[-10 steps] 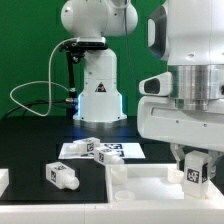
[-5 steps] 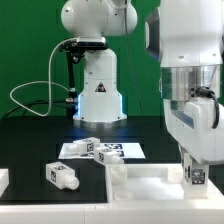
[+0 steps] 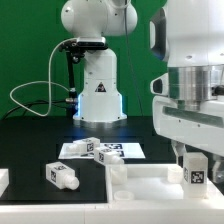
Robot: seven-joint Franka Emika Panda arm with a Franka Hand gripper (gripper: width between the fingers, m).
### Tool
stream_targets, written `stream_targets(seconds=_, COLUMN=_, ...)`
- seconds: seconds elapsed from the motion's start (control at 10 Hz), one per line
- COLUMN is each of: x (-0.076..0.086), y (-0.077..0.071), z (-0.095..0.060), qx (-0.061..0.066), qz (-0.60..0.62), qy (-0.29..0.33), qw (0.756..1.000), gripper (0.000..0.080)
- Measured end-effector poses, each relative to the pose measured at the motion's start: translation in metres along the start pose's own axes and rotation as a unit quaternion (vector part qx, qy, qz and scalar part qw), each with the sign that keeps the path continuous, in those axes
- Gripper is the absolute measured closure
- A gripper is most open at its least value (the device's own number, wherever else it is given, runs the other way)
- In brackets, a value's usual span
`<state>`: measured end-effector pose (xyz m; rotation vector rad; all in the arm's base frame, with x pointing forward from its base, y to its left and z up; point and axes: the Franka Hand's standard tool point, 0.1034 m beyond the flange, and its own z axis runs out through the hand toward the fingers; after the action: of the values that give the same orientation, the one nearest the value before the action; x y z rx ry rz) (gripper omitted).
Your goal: Assemble one leg
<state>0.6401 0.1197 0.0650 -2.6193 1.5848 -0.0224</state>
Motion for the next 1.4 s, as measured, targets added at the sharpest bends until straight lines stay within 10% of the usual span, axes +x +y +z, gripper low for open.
stream_targets(seconds=0.3, x=0.0030, y=0.0013, z=0.0007, qx=-0.001, qz=-0.087, qy=0.002, qw=0.996, gripper=0.0154)
stream_targets(seconds=0.9, x=0.0051, y=0.0024, z=0.0024, qx=-0.016, qz=-0.410, qy=0.012, qw=0.912, gripper=0.0151)
stream_targets(seconds=1.4, x=0.0054, y=0.0019, z=0.0033, qx=-0.008, qz=-0.281, qy=0.019, qw=0.959, gripper=0.0519)
